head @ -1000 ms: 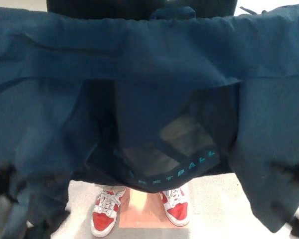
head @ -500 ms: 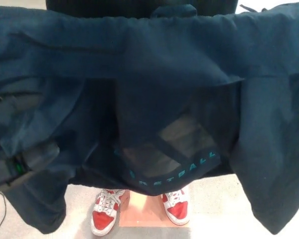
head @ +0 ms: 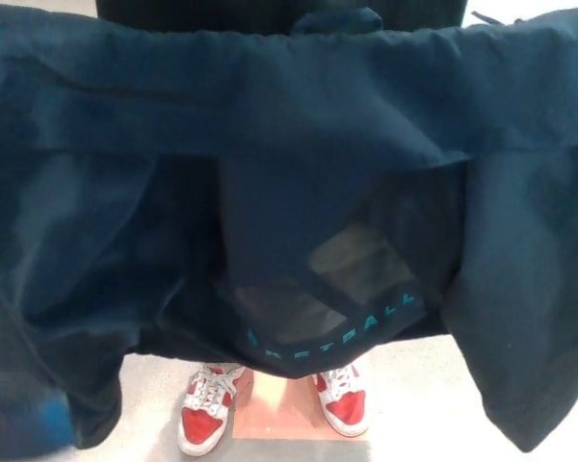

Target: A person hands a coat to the robot and the robot grabs it with both hands and holds it while the person wears the coat.

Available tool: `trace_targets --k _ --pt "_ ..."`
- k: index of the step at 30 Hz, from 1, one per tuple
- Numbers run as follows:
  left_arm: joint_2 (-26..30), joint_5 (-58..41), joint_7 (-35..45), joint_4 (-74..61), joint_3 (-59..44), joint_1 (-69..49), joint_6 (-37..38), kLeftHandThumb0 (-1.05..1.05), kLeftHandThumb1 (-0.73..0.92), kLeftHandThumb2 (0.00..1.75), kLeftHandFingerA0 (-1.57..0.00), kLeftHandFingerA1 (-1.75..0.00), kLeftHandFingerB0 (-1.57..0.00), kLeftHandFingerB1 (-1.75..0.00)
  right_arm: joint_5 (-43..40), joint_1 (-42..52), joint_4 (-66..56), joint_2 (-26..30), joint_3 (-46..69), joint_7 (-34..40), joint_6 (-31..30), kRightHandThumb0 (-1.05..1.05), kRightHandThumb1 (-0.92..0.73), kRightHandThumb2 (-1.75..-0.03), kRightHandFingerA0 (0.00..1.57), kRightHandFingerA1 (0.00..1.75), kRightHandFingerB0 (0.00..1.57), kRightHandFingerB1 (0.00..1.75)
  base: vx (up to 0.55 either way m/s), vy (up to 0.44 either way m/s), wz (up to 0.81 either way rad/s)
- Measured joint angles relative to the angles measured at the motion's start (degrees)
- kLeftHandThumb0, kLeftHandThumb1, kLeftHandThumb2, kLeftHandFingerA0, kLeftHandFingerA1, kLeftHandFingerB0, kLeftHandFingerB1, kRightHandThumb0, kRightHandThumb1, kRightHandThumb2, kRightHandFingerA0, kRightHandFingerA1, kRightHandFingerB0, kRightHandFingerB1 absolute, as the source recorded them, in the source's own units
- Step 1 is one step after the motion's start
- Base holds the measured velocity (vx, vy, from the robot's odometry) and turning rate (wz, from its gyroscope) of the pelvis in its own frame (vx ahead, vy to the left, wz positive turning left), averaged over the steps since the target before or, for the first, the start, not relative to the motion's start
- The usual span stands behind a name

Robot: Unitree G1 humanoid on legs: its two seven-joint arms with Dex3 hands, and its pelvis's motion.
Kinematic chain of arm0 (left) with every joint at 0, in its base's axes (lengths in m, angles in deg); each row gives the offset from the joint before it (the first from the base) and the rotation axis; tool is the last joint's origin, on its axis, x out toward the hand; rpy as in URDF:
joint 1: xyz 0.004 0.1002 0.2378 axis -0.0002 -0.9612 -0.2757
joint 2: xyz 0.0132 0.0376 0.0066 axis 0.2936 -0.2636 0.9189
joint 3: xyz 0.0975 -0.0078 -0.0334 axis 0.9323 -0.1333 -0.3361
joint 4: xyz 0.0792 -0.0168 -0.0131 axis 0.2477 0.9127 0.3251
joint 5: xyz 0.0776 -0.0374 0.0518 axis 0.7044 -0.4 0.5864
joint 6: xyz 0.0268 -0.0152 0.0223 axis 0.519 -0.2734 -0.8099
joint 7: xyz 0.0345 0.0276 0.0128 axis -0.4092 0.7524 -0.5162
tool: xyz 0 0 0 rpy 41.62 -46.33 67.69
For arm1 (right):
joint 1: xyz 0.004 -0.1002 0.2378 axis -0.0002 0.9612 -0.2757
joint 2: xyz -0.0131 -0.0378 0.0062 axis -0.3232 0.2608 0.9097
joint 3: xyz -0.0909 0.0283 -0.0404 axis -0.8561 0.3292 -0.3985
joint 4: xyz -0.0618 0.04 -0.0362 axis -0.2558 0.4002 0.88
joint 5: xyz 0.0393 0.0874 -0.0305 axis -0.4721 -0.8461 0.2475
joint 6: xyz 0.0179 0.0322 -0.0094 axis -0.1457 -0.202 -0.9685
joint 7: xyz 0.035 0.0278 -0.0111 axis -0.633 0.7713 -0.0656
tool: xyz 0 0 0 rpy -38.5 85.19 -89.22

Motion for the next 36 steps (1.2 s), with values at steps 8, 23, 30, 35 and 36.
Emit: trace_targets --k 8,23,30,35,36 --pt "18.88 -4.10 6.39 10.97 -6.43 8.65 -2.21 -0.91 0.56 0.58 -0.11 -0.31 -0.13 -0.29 -6.85 -1.67 1.82 11.53 1.47 -5.55 -2.09 -0.89 -0.49 -0.90 0.19 0.54 0.06 0.19 0.00 0.000 0.00" --pt "37.50 -5.95 19.58 29.75 4.76 26.86 -7.61 -0.86 0.55 0.99 0.00 -0.22 0.00 -0.12 -15.86 -9.45 11.78 34.16 -2.76 -19.24 -8.77 -0.89 -0.57 -0.94 0.14 0.45 0.05 0.15 0.00 0.000 0.00" --pt "40.12 -5.81 25.91 35.20 11.45 33.57 -9.34 -0.89 0.56 1.01 0.00 -0.18 0.00 -0.11 -18.17 -14.84 16.26 40.12 -8.21 -25.29 -11.22 -0.85 -0.53 -0.90 0.05 0.20 0.06 0.10 0.00 0.000 0.00" --pt "40.82 -5.79 30.25 37.56 15.20 37.29 -10.37 -0.89 0.55 1.00 -0.05 -0.22 -0.04 -0.12 -19.76 -19.30 18.91 42.18 -12.31 -29.75 -13.35 -0.89 -0.56 -0.92 0.05 0.20 0.07 0.08 0.00 0.000 0.00" --pt "40.99 -5.79 31.17 37.93 15.89 37.92 -10.55 -0.89 0.55 1.00 -0.05 -0.22 -0.04 -0.12 -20.01 -20.33 19.48 42.39 -13.28 -30.69 -13.77 -0.89 -0.56 -0.92 0.05 0.20 0.07 0.08 0.00 0.000 0.00"
